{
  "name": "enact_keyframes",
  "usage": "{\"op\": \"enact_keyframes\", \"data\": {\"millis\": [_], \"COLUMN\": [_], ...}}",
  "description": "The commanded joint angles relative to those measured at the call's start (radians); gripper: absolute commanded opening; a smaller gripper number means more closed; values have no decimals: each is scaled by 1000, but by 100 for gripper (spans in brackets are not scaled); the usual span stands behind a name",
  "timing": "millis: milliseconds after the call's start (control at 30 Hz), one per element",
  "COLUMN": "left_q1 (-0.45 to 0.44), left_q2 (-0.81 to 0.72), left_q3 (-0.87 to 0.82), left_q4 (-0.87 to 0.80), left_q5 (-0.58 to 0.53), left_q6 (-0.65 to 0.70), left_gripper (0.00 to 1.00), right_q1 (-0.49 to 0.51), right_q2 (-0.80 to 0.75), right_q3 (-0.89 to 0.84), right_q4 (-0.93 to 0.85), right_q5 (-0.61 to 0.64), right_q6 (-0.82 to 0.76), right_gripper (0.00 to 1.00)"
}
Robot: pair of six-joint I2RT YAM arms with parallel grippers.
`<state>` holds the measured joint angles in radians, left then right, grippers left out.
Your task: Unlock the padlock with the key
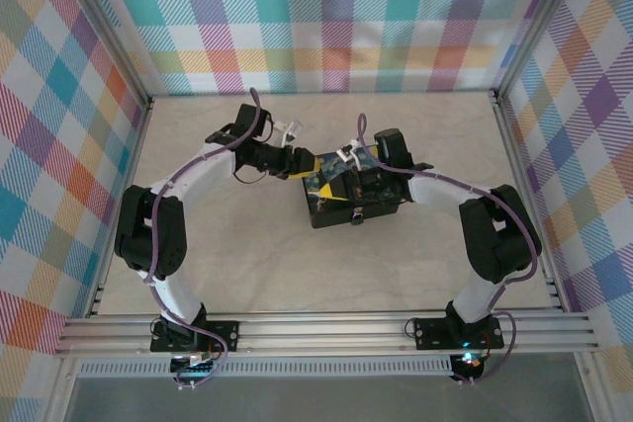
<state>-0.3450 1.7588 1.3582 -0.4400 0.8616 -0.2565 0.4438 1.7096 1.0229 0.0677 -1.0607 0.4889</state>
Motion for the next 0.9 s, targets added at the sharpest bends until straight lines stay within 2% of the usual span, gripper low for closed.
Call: {"op": "enact_keyframes", "data": {"millis": [0, 233, 433, 533, 667, 867], "left_q1": [15, -11, -169, -229, -330, -382], "left_q2": [-28, -121, -238, -285, -327, -284], "left_q3": [5, -30, -101, -159, -207, -186], "left_q4": [1, -122, -174, -152, -130, -141], "left_q5": [-128, -528, -810, -877, -988, -949], "left_q6": [-87, -289, -465, -558, -600, -566], "left_gripper": [52, 54, 55, 55, 55, 55], "right_q1": [-3, -32, -106, -139, -156, -156], "right_q2": [-36, -92, -157, -217, -346, -552], "right_q3": [-7, -21, -47, -98, -207, -358], "right_q4": [18, -9, -94, -110, -66, -1], "right_q5": [40, 136, 268, 329, 379, 488], "right_q6": [23, 58, 94, 100, 108, 111], "right_gripper": [0, 0, 0, 0, 0, 0]}}
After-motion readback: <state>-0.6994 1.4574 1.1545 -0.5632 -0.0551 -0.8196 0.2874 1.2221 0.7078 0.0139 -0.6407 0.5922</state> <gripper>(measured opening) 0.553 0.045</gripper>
